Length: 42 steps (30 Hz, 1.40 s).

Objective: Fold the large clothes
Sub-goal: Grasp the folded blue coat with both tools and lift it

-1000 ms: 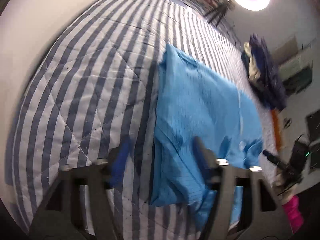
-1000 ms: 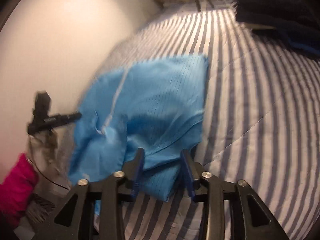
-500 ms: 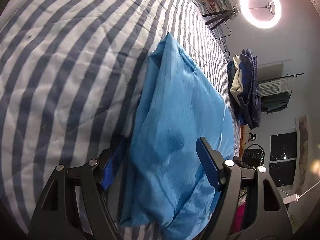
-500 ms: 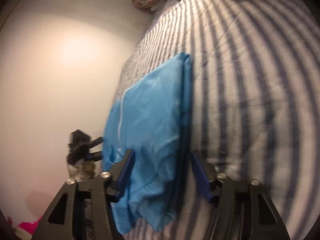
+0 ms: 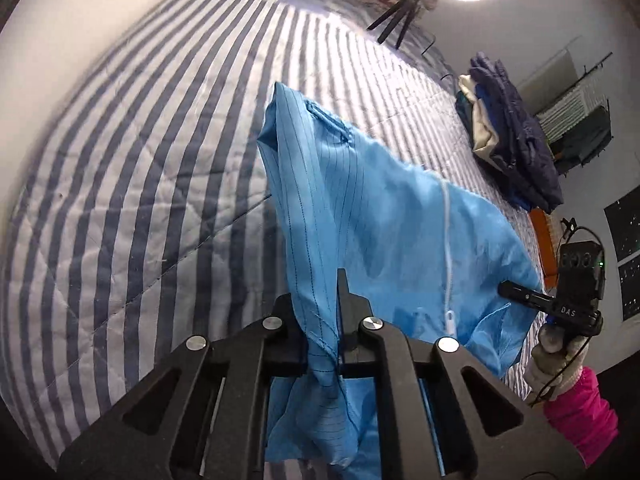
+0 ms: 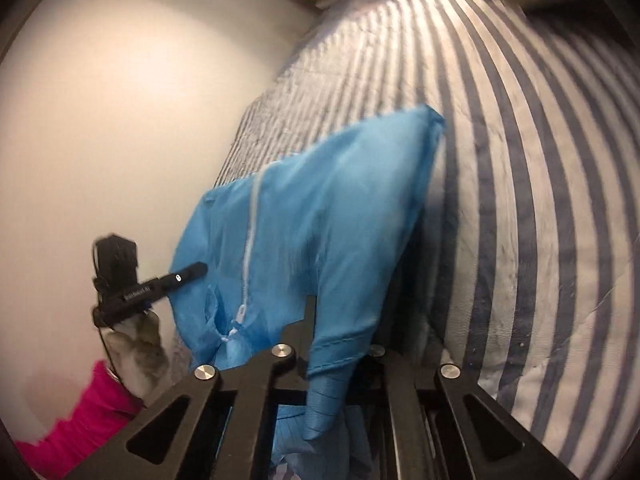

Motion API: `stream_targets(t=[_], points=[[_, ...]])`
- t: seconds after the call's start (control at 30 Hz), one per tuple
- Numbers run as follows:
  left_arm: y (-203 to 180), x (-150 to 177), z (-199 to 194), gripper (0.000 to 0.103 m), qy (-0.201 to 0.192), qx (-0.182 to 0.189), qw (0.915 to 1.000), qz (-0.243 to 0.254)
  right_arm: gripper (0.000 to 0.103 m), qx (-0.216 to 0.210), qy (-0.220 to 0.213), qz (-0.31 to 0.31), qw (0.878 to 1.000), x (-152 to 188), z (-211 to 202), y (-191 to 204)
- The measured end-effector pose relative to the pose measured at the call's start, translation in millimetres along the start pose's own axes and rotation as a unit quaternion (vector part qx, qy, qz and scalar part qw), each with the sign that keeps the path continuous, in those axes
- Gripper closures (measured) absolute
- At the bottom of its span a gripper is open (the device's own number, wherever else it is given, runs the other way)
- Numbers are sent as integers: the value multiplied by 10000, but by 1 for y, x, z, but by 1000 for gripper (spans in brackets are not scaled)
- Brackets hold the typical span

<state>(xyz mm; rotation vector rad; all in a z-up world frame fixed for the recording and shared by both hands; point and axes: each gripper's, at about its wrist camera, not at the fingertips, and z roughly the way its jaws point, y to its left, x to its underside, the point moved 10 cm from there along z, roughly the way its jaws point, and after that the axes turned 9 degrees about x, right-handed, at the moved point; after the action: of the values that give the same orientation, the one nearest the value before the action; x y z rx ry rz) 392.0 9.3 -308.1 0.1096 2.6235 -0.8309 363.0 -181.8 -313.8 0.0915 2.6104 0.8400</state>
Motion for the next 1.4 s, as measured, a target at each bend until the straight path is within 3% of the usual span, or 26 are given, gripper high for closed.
stream_targets(t=[0.2, 0.4, 0.53, 0.87, 1.1, 1.4], points=[[-35, -6, -13, 98, -128, 69, 9994, 325, 101, 353, -172, -611, 9974, -12, -18, 25], [-75, -14, -13, 98, -195, 242, 9980, 556, 101, 515, -357, -706, 9955, -27, -42, 18], [-104, -23, -12, 98, -249, 402, 9960, 764, 101, 698, -576, -857, 9922, -34, -80, 8], [-213, -81, 8, 98, -475, 923, 9835, 1479, 101, 1268, -1348, -980, 9778, -84, -183, -33], [-283, -133, 37, 98, -679, 1154, 9738, 1836, 101, 1733, -1774, -1028, 9633, -136, -232, -63], [-356, -201, 92, 98, -908, 1334, 9646, 2086, 101, 2605, -2163, -1058, 9350, -217, -281, -123]])
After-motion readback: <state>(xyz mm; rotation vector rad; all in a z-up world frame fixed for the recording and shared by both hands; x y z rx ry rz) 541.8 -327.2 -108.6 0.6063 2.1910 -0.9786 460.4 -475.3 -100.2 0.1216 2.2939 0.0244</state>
